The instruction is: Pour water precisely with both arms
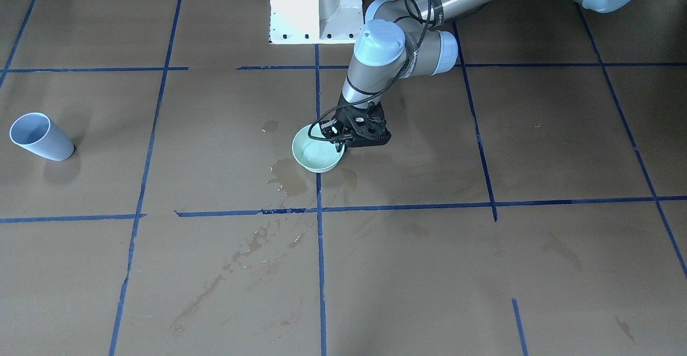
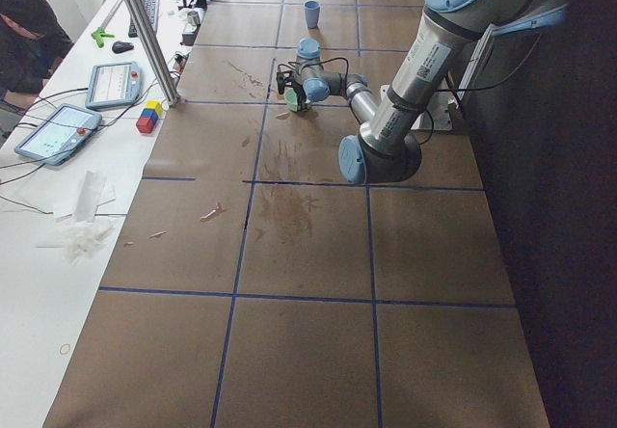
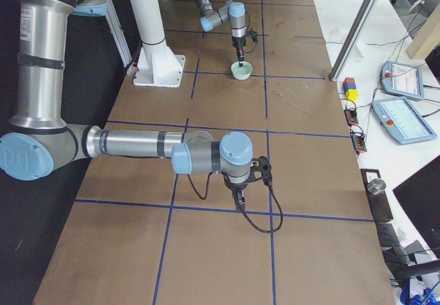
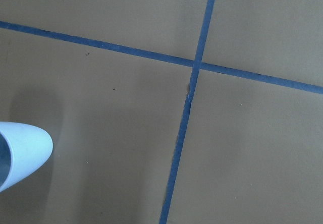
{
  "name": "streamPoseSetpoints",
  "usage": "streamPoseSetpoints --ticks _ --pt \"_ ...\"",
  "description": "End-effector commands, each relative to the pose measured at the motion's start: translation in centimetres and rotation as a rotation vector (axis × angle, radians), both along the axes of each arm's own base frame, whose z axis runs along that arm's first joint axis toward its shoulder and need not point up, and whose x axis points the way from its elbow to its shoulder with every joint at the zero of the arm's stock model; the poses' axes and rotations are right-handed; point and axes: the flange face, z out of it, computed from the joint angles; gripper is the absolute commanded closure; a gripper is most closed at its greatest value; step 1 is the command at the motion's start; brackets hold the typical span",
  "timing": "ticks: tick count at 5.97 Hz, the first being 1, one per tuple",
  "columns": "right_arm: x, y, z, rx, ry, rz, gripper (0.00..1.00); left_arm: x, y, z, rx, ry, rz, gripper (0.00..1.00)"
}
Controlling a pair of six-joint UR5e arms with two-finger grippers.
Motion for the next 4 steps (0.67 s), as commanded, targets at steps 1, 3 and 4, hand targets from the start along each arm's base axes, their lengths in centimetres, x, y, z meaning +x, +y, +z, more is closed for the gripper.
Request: streamPoseSetpoints --ticks 1,3,4 --pt "-0.3 -0.3 -0.4 0.007 -0.001 -0.006 0.0 -0.1 0.1 0.0 0.002 -0.005 -0.001 0.0" --pt "-1.7 -0.7 -1.5 0.032 -0.079 -0.017 0.0 -4.1 0.5 -1.5 -0.018 -0.056 -0.006 0.0" --pt "-2.1 -1.0 -2.0 0.059 -0.082 -0.019 0.0 -9.2 2.0 -2.7 0.042 -0.126 0.042 0.0"
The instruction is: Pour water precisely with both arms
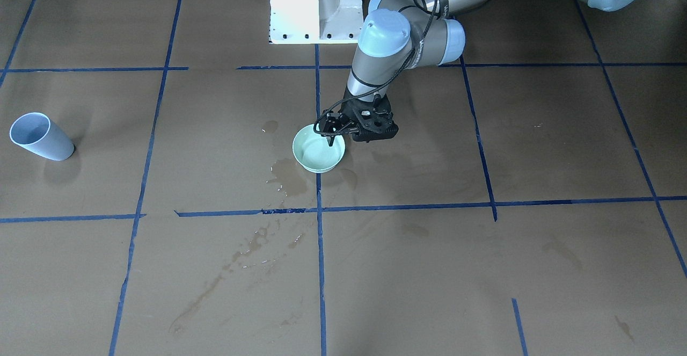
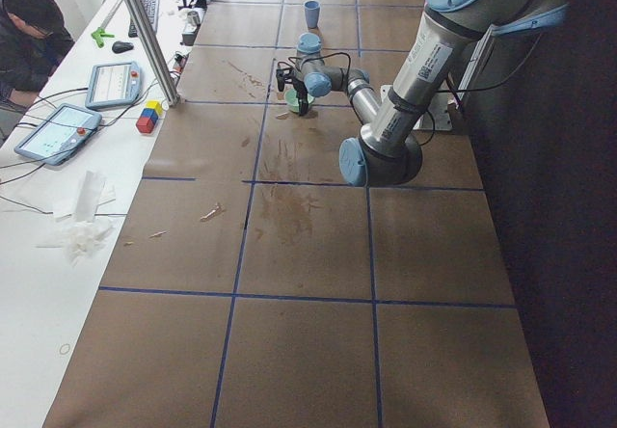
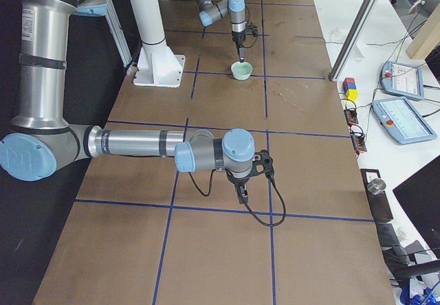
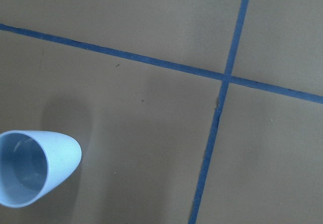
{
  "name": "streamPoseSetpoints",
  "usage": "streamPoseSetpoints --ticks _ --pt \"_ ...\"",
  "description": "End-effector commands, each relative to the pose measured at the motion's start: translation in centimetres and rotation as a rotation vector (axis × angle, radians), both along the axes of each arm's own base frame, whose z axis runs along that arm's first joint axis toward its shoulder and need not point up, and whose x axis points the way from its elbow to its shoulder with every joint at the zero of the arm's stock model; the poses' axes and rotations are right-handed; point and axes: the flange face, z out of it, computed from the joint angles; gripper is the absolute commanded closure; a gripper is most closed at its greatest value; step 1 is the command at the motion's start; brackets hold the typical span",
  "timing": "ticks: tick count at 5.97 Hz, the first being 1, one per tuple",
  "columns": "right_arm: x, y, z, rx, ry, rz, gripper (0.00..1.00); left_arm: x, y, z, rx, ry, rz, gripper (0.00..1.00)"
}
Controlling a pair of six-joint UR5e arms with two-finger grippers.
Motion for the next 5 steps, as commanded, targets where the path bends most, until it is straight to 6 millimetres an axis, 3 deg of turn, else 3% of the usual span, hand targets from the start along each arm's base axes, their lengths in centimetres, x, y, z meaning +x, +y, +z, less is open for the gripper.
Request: streamPoseSetpoints --ticks 1,2,3,4,5 --pt "-0.8 -0.4 -1.0 0.054 -0.021 -0.004 0.0 -9.6 1.8 -1.0 0.086 -0.122 0.072 0.0" --pt "-2.0 -2.2 -2.7 0.091 -0.017 -0.028 0.0 -11.6 1.5 1.1 0.113 -0.139 0.102 0.0" --pt "-3.8 -2.5 -3.2 0.095 -0.017 -0.06 0.0 -13.0 0.9 2.9 0.095 -0.142 0.102 0.0" --pt "-4.4 -2.0 -5.9 0.096 -0.022 -0.031 0.0 -13.4 1.2 4.1 0.109 -0.12 0.101 0.0" --pt "-6.7 -1.3 -10.3 0.052 -0.034 0.032 0.0 -13.6 1.5 5.7 0.101 -0.111 0.115 0.0"
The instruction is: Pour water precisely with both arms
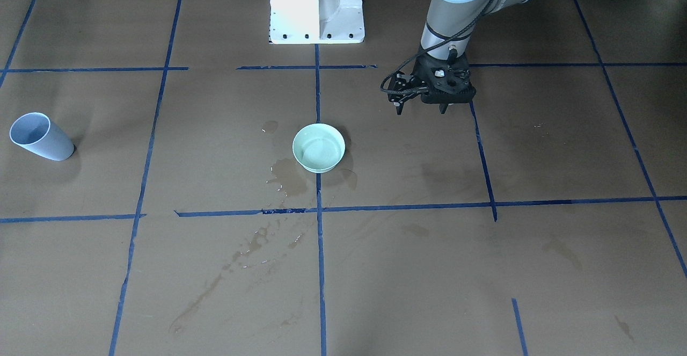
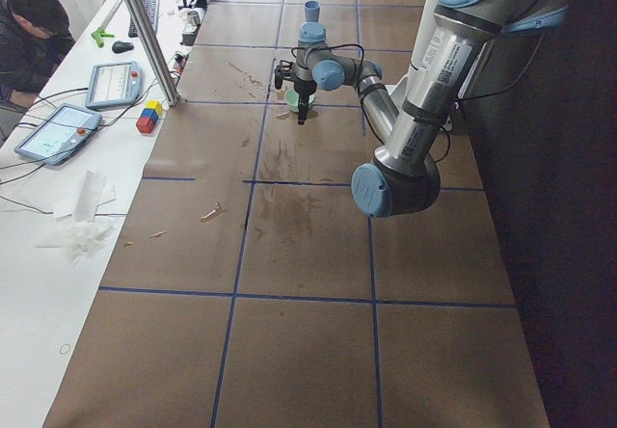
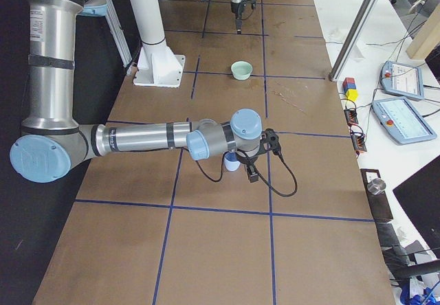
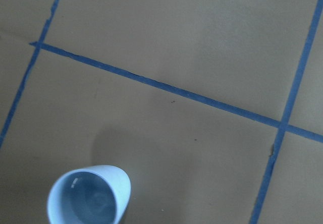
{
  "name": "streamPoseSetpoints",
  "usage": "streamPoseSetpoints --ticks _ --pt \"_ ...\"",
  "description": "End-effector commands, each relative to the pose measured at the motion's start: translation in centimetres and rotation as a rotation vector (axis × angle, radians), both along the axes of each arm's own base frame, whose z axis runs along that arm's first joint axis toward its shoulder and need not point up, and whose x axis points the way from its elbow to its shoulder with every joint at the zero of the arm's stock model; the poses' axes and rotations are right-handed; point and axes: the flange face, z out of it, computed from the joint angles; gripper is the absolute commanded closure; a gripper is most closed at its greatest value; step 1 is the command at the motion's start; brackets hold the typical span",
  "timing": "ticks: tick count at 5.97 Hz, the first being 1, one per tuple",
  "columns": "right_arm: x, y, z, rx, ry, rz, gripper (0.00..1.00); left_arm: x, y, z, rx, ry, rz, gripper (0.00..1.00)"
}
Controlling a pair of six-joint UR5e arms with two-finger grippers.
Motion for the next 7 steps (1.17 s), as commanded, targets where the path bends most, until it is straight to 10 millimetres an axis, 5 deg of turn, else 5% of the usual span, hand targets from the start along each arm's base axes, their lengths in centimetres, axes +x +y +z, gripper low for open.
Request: streamPoseSetpoints --ticks 1,2,3,5,7 --pt "-4.4 1.8 -7.7 -0.096 -0.031 0.113 0.0 -0.9 0.7 3.7 0.003 0.02 0.011 0.0" --pt "-7.3 4.1 -9.6 -0.122 0.007 0.149 0.0 -1.3 1.0 5.0 0.013 0.035 0.01 0.0" --pt "-9.5 6.4 -9.5 -0.12 0.02 0.204 0.0 -1.3 1.0 5.0 0.014 0.036 0.01 0.0" --pt "-11.8 12.8 -5.9 -0.031 -0.007 0.293 0.0 -1.3 0.9 4.9 0.013 0.038 0.009 0.0" --pt "-13.6 15.6 -2.9 0.064 -0.009 0.353 0.0 -1.4 0.9 4.8 0.013 0.039 0.005 0.0"
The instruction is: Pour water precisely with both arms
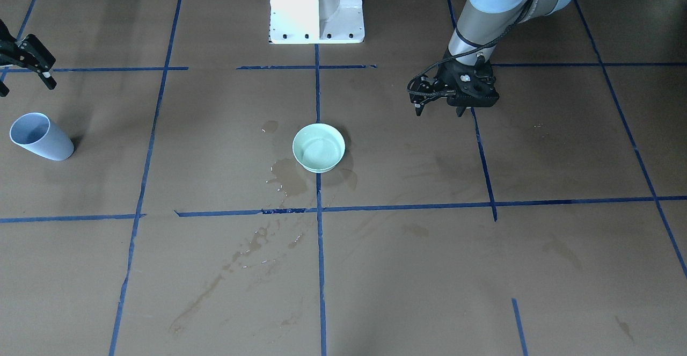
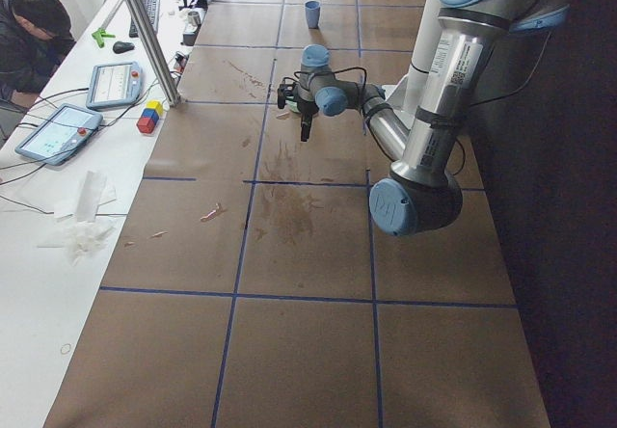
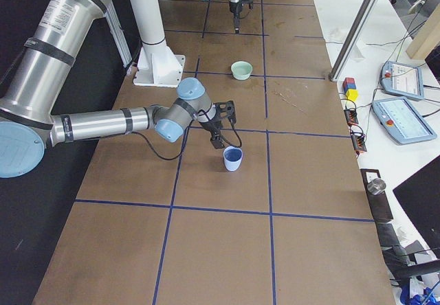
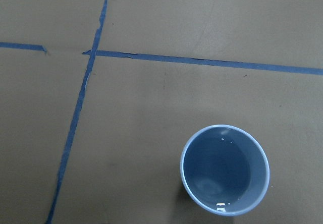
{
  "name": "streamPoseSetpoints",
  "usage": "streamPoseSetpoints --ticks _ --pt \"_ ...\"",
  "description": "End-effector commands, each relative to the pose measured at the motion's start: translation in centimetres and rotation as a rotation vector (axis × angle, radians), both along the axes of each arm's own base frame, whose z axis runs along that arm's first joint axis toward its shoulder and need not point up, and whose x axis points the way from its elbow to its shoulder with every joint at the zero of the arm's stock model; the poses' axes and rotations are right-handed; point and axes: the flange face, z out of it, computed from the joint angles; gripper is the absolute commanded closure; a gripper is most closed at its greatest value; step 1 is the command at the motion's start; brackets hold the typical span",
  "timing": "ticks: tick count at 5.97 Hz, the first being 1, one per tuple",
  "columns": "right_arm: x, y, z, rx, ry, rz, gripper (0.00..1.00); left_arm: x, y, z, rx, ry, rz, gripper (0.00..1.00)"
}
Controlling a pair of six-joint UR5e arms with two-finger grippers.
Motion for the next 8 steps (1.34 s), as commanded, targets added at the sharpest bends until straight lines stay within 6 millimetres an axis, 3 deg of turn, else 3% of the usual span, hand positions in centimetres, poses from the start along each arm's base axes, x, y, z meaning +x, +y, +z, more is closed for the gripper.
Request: streamPoseSetpoints --ticks 1,3,4,6,8 --pt "-2.2 2.2 5.1 0.082 -0.013 0.074 0.0 0.0 0.0 0.1 -0.002 0.0 -0.001 0.0" --pt "-5.4 3.5 7.8 0.123 0.025 0.151 0.0 0.0 0.0 0.1 -0.004 0.0 -0.002 0.0" --pt "-6.1 4.0 8.9 0.157 0.044 0.174 0.0 -0.1 0.0 0.0 -0.001 0.0 -0.002 0.0" --pt "-6.7 3.7 13.4 0.249 0.028 0.259 0.0 -0.1 0.0 0.0 -0.004 0.001 -0.003 0.0" --pt "-7.8 2.7 13.5 0.29 0.015 0.316 0.0 -0.1 0.0 0.1 -0.005 0.0 -0.003 0.0"
